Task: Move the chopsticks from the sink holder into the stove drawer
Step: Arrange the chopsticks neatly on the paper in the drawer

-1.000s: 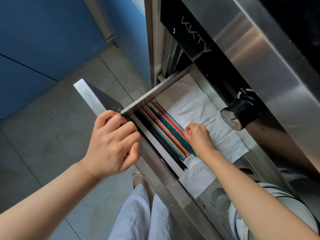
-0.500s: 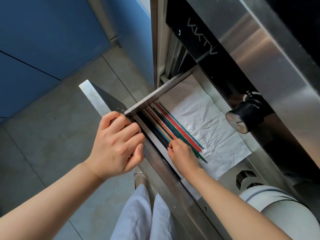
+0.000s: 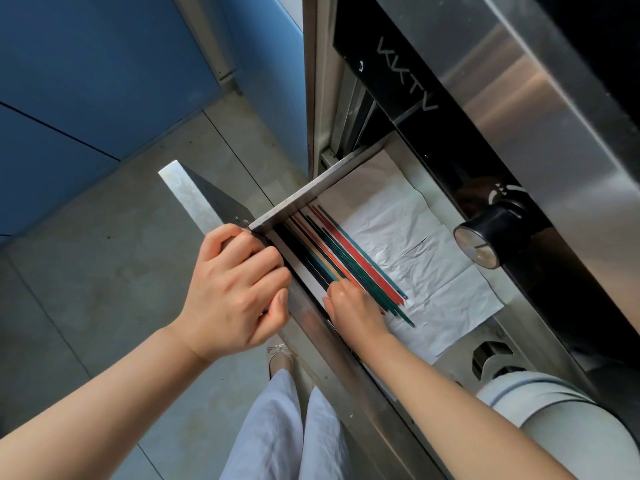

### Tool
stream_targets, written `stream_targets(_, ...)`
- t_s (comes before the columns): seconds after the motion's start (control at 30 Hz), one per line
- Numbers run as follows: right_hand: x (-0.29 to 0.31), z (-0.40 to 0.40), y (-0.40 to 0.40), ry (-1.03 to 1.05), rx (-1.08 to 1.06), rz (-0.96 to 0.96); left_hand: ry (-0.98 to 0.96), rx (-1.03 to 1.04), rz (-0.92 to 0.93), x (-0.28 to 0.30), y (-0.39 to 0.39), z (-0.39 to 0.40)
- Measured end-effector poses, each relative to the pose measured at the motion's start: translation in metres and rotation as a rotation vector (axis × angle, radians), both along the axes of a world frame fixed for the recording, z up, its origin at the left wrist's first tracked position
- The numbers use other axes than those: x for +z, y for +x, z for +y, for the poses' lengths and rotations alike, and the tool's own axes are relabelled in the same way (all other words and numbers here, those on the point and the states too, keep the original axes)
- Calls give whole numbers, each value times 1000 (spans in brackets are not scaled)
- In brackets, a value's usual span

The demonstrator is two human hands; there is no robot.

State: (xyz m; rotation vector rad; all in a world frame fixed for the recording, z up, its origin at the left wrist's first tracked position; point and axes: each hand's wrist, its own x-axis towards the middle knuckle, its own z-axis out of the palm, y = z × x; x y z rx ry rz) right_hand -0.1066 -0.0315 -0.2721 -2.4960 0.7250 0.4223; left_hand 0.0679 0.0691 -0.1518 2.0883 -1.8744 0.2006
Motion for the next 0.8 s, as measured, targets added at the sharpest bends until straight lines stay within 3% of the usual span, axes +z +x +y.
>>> stream_targets(0.47, -1, 6, 1, 76, -177, -109, -10, -2, 1, 0, 0, -1)
stream_targets(0.67, -2, 4, 4, 25, -86, -46, -11, -3, 6, 0, 0, 0)
stream_targets(0.8, -4, 2, 9, 114, -46, -56, -10, -5, 8, -1, 0, 0)
